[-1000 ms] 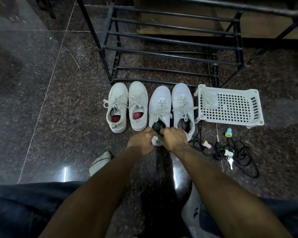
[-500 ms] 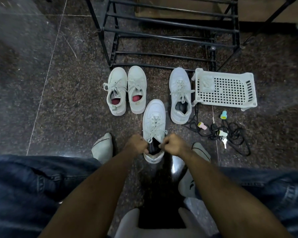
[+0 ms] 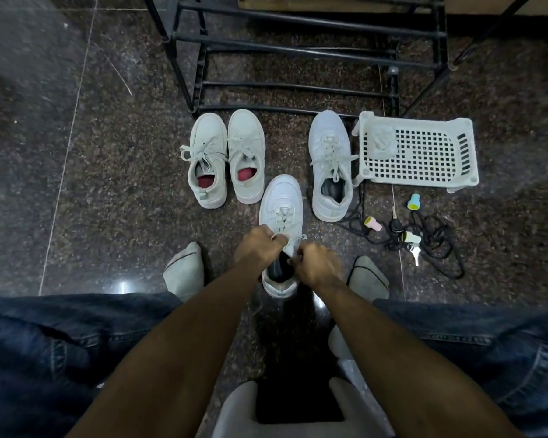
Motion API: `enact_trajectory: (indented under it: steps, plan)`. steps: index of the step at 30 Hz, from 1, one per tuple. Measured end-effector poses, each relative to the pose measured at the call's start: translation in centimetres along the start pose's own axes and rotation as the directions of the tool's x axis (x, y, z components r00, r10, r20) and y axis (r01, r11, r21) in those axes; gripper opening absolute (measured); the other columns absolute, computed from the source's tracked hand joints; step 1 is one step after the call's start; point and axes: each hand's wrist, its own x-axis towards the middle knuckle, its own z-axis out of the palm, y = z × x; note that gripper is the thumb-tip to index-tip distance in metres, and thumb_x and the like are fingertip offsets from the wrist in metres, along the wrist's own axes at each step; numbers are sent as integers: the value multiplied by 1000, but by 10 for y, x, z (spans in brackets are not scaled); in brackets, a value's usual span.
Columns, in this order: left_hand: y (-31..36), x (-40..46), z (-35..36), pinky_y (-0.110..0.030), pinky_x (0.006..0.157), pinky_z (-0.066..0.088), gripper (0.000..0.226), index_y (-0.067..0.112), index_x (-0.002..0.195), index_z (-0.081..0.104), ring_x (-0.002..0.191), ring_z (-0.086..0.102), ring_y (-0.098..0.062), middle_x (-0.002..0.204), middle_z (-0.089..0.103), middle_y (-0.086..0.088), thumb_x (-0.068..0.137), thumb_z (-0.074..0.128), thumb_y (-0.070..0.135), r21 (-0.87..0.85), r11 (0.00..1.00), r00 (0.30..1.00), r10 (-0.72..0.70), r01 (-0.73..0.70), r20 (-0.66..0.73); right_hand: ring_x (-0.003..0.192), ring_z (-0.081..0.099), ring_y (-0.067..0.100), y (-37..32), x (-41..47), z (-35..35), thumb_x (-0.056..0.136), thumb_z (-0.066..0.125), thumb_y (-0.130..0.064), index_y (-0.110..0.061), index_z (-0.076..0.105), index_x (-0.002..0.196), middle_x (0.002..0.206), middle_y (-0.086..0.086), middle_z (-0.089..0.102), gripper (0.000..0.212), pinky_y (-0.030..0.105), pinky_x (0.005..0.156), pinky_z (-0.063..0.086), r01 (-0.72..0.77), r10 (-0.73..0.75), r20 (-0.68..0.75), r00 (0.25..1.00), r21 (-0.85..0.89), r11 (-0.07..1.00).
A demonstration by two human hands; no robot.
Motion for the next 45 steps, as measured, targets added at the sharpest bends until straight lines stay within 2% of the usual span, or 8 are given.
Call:
enact_trajectory:
  steps: [5, 14, 20, 24, 30, 33, 38, 45]
  plan:
    - [16, 10, -7, -31, 67, 48, 38, 4, 90, 66, 83, 64, -27, 88, 66, -10, 78, 64, 40, 43, 997, 998, -66, 65, 14, 101, 63, 32, 0, 4, -1, 86, 64, -36, -19, 62, 101, 108, 10, 67, 22, 36, 80, 48, 19, -19, 18, 1000, -35, 999]
    - [17, -1, -19, -23, 49, 47, 11, -1, 89, 64, 64, 61, -27, 78, 64, -18, 84, 55, 2, -728, 653, 968, -243, 206, 56, 102, 63, 33, 0, 5, -2, 89, 63, -30, -17, 63, 109, 111, 12, 67, 24, 36, 79, 48, 66, -65, 15, 998, -102, 993]
    - [5, 7, -14, -31, 70, 53, 35, 7, 96, 68, 58, 63, -18, 70, 68, -9, 87, 67, 40, -243, 970, 998, -11, 27, 67, 105, 62, 33, -1, 6, -4, 88, 63, -29, -19, 61, 107, 113, 12, 66, 22, 36, 81, 48, 53, -49, 47, 998, -81, 995]
    - [12, 5, -7, -36, 85, 53, 16, 29, 90, 62, 92, 64, -21, 95, 66, 1, 79, 68, 39, 235, 968, 996, 77, -86, 46, 105, 62, 32, -1, 7, -5, 88, 63, -29, -19, 61, 107, 113, 11, 66, 21, 35, 80, 47, 47, -43, 56, 998, -72, 996]
    - [17, 8, 4, -26, 76, 52, 7, 21, 75, 69, 81, 66, -21, 82, 69, -3, 81, 71, 21, -212, 977, 995, -50, 31, -85, 104, 63, 33, 1, 8, -2, 87, 64, -29, -20, 62, 105, 111, 11, 67, 21, 35, 79, 47, 61, -58, 39, 998, -69, 996]
    - [31, 4, -5, -29, 74, 50, 15, 11, 70, 65, 70, 61, -19, 73, 65, -5, 84, 72, 10, -701, 712, 977, -168, 30, -128, 104, 62, 33, 0, 9, -3, 87, 65, -32, -18, 62, 106, 112, 11, 67, 23, 35, 79, 46, 65, -62, 41, 997, -82, 994]
    - [58, 9, -47, -30, 59, 57, 9, 7, 82, 62, 57, 62, -14, 67, 63, -3, 91, 64, 6, -955, 289, 976, -186, -59, -116, 110, 59, 36, 1, 7, -5, 89, 63, -30, -13, 61, 111, 119, 14, 63, 28, 36, 85, 46, 64, -60, 50, 997, -84, 994]
    - [61, 20, -74, -28, 55, 51, 5, 7, 85, 61, 61, 61, -16, 77, 65, -8, 90, 61, 8, -903, 407, 968, -140, -136, -209, 108, 60, 34, -2, 8, -8, 88, 63, -33, -12, 60, 110, 117, 13, 64, 31, 37, 84, 47, 54, -45, 82, 996, -99, 994]
